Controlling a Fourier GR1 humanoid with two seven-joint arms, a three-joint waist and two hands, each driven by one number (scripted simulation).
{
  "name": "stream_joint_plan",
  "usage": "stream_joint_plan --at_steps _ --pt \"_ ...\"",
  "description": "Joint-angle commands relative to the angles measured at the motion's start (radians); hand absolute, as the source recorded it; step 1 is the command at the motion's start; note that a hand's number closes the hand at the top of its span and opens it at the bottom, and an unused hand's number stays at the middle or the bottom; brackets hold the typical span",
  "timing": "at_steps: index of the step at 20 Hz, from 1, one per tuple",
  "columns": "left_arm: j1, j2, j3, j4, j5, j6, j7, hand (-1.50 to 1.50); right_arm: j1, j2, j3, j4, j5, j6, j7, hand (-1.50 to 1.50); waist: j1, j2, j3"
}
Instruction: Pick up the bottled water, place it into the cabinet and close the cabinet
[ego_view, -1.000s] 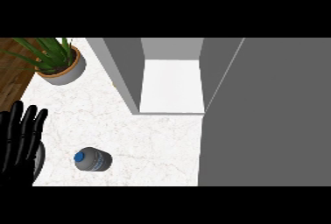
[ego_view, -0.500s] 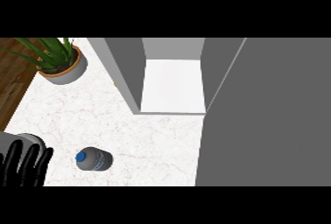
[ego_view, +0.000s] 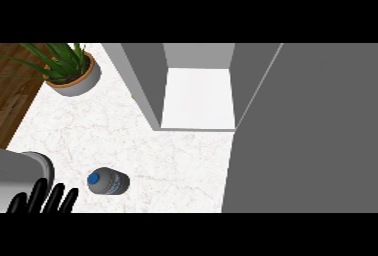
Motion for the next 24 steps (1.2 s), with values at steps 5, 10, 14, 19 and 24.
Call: stream_joint_plan --at_steps 5,10,14,19,24 --pt "0.08 0.085 -0.046 -0.164 -0.123 0.052 -0.011 -1.5 -0.023 -0.017 0.03 -0.149 0.039 -0.051 0.142 -1.5 -0.001 -0.002 -0.001" --pt "0.029 0.09 -0.037 -0.11 -0.119 0.103 -0.014 -1.5 -0.002 -0.006 0.095 -0.139 0.09 -0.081 0.112 -1.5 -0.014 0.001 -0.001" --pt "0.019 0.108 -0.031 -0.112 -0.115 0.128 -0.027 -1.5 -0.05 -0.038 0.071 -0.199 0.068 -0.1 0.196 -1.5 -0.014 0.001 -0.001" --pt "-0.01 0.13 -0.037 -0.078 -0.156 0.17 -0.032 -1.5 -0.095 -0.027 0.101 -0.164 0.103 -0.135 0.205 -1.5 -0.017 0.003 -0.001" --pt "-0.092 0.142 0.1 -0.043 -0.047 0.186 0.031 -1.5 -0.062 -0.07 0.092 -0.211 0.073 -0.131 0.212 -1.5 -0.027 0.006 -0.001"
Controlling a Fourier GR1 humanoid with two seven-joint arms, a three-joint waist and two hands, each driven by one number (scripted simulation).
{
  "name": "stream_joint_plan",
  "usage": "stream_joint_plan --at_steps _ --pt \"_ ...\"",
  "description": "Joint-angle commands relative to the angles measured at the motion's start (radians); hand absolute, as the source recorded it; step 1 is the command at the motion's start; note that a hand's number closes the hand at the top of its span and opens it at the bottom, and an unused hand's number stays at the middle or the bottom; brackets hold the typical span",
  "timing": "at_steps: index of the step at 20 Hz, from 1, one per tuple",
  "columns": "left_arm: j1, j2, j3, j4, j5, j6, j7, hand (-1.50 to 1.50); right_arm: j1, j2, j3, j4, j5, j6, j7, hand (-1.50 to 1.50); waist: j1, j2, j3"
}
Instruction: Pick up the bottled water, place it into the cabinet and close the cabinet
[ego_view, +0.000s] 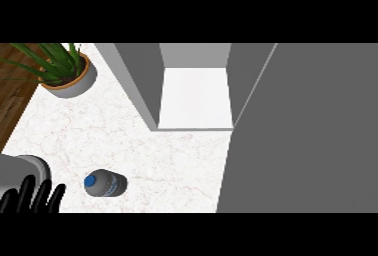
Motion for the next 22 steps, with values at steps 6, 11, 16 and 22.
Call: stream_joint_plan --at_steps 6,11,16,22 --pt "-0.066 0.016 0.138 0.027 0.062 0.0 -0.003 -1.5 0.023 -0.02 0.089 -0.167 0.128 -0.051 0.087 -1.5 0.0 0.0 -0.001" --pt "-0.119 0.014 0.239 0.191 0.098 -0.013 -0.019 -1.5 0.001 -0.05 0.021 -0.16 0.034 -0.037 0.083 -1.5 -0.001 0.003 -0.001" --pt "-0.181 0.011 0.322 0.305 0.15 -0.043 -0.063 -1.5 0.043 -0.05 0.08 -0.146 0.083 -0.059 0.041 -1.5 -0.001 0.002 0.0" --pt "-0.189 -0.002 0.372 0.536 0.215 -0.135 -0.254 -1.5 0.043 -0.106 0.02 -0.19 0.017 -0.04 0.062 -1.5 -0.003 0.002 -0.001"
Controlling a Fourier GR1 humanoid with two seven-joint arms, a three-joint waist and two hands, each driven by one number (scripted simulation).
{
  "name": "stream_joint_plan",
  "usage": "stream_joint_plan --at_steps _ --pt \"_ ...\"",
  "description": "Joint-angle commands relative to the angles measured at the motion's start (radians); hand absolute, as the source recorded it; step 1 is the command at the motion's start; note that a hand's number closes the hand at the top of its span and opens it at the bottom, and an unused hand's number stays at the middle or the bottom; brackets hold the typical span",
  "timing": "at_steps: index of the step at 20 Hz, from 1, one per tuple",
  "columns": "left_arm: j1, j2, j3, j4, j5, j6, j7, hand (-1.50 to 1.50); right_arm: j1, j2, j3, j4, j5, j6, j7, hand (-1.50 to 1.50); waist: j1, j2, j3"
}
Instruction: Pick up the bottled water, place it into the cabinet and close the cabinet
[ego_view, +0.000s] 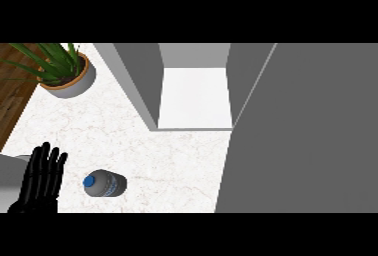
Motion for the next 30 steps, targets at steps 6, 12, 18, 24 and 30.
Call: stream_joint_plan --at_steps 6,12,18,24,30 --pt "-0.058 -0.039 0.067 0.29 0.063 -0.076 -0.173 -1.5 0.02 -0.029 0.068 -0.201 0.103 -0.052 0.117 -1.5 -0.004 -0.001 -0.001" --pt "-0.072 -0.074 0.09 0.512 0.055 -0.117 -0.369 -1.5 -0.036 -0.039 0.041 -0.171 0.064 -0.058 0.128 -1.5 0.001 0.001 -0.001" --pt "-0.179 -0.077 0.136 0.626 0.058 -0.113 -0.372 -1.5 -0.061 -0.051 0.073 -0.201 0.098 -0.087 0.161 -1.5 -0.003 0.0 0.0" --pt "-0.191 -0.075 0.168 0.815 0.055 -0.174 -0.52 -1.5 -0.07 -0.049 0.087 -0.15 0.124 -0.106 0.135 -1.5 0.001 0.001 0.0" --pt "-0.232 -0.061 0.214 0.985 0.068 -0.242 -0.649 -1.5 -0.065 -0.048 0.15 -0.151 0.172 -0.14 0.139 -1.5 0.0 0.0 0.0"
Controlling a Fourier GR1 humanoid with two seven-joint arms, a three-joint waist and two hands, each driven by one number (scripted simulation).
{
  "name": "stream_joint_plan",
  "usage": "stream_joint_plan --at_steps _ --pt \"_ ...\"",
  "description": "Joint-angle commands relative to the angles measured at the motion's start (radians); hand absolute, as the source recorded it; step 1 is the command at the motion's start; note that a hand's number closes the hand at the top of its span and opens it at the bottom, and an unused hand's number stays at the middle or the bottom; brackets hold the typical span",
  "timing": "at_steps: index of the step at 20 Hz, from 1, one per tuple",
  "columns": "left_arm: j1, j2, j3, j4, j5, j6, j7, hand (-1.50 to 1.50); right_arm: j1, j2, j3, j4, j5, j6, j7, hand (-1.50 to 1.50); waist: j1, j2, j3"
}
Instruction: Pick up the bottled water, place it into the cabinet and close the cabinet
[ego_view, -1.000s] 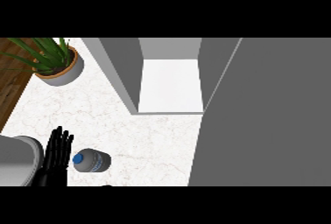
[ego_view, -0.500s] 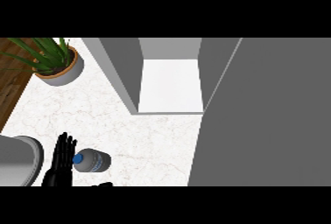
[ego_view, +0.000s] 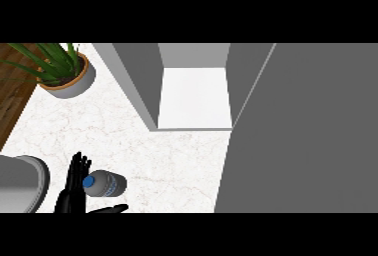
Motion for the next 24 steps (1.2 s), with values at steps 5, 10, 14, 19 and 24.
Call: stream_joint_plan --at_steps 5,10,14,19,24 --pt "-0.191 -0.002 0.069 0.245 0.04 -0.07 -0.086 -1.5 -0.029 -0.022 -0.006 -0.131 0.066 -0.012 0.079 -1.5 -0.002 0.002 0.0" --pt "-0.148 -0.002 0.085 0.352 0.044 -0.142 -0.222 -1.5 0.094 -0.037 0.038 -0.14 0.094 -0.014 -0.022 -1.5 -0.002 0.001 0.001" --pt "-0.185 -0.039 0.073 0.312 0.06 -0.127 -0.168 -1.5 -0.003 -0.01 0.013 -0.124 0.121 -0.061 0.07 -1.5 0.002 0.0 0.0" --pt "-0.218 -0.068 0.05 0.275 0.075 -0.147 -0.109 -1.5 0.011 -0.054 -0.065 -0.127 0.048 -0.026 0.065 -1.5 0.006 0.0 0.001" --pt "-0.233 -0.102 0.008 0.328 0.103 -0.19 -0.127 1.5 0.053 -0.063 -0.079 -0.144 0.021 -0.023 0.029 -1.5 0.002 0.0 0.001"
